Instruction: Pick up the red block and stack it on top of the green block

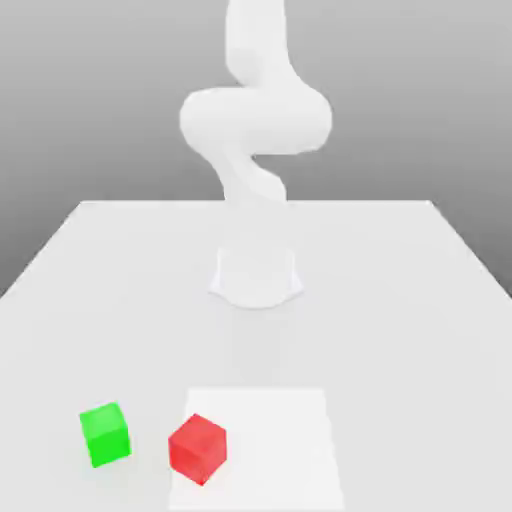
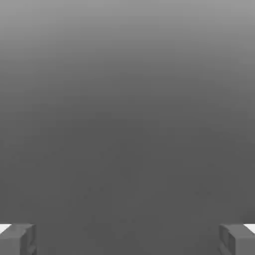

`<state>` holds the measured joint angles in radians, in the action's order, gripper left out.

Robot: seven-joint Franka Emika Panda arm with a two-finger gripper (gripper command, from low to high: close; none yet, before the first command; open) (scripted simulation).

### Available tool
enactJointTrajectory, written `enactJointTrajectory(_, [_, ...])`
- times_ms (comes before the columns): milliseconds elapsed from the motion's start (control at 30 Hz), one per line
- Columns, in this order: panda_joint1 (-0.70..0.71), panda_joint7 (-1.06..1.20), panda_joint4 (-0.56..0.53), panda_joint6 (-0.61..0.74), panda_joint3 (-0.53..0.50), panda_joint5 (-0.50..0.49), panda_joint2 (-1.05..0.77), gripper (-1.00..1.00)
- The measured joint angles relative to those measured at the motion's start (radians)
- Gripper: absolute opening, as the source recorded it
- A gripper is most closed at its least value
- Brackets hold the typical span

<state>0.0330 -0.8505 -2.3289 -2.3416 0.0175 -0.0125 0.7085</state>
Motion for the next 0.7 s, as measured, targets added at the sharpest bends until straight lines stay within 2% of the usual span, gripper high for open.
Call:
enactJointTrajectory(467, [0.135, -0.281, -0.162, -0.233, 0.038, -0.066, -0.515, 0.00])
enactJointTrajectory(700, [0.172, -0.372, -0.243, -0.350, 0.027, -0.032, -0.766, 0.00])
